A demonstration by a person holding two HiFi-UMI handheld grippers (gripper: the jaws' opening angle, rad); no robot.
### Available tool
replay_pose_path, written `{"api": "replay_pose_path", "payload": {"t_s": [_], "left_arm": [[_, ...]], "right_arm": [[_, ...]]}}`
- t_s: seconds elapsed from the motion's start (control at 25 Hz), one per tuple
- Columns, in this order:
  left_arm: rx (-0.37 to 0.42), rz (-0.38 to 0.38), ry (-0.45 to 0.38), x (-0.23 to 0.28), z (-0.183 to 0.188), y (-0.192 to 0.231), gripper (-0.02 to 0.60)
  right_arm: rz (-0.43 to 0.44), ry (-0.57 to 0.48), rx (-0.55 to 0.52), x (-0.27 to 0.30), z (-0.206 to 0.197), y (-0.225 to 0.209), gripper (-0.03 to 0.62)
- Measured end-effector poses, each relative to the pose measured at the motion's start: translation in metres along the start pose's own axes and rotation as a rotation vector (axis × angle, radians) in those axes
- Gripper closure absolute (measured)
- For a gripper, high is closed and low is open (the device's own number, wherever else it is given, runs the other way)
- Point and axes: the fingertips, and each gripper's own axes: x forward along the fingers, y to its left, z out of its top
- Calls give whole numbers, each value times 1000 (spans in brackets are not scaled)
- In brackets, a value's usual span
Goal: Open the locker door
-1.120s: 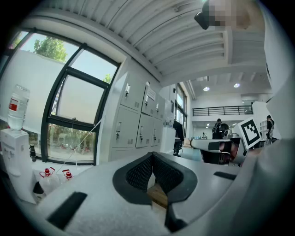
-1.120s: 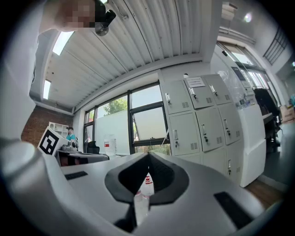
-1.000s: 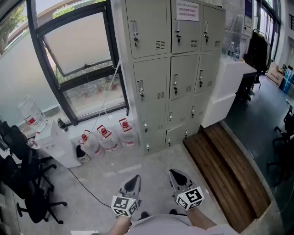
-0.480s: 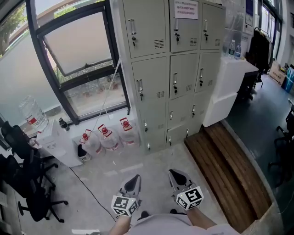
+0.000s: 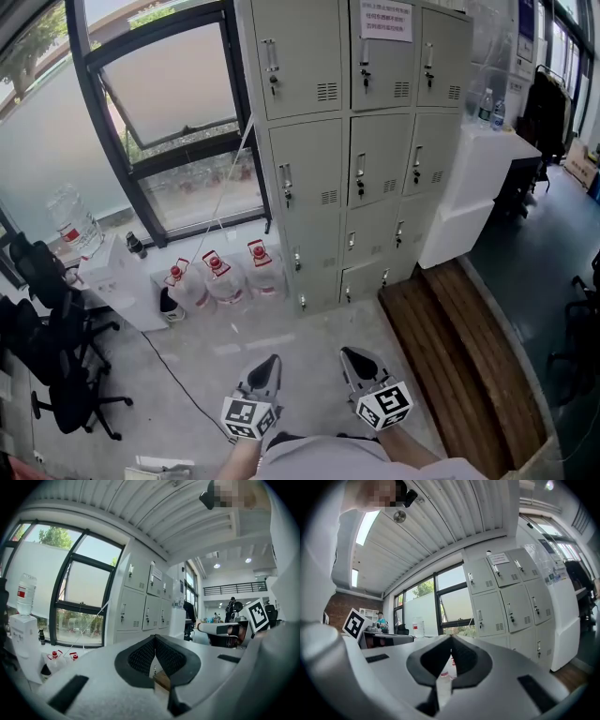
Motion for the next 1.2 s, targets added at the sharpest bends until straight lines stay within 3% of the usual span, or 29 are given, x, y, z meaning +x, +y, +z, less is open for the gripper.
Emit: {"api": "replay_pose_path", "payload": {"t_s": [0.28, 0.52, 0.8, 1.0, 1.2], "left_arm": [[3, 44, 4, 35, 1, -1, 574], [9, 23, -2, 93, 2, 36, 574], [30, -36, -31, 197, 20, 145, 574], [86, -90, -45, 267, 63, 235, 574], [83, -111, -65, 323, 92, 306, 574]], "right_arm": [[19, 22, -11, 18, -4, -37, 582], [10, 32, -38, 71, -8, -71, 582], [-44, 12, -90, 199, -5, -107, 582], [-98, -2, -128, 308, 14, -129, 582], [-145, -19, -134, 389, 29, -154, 582]]}}
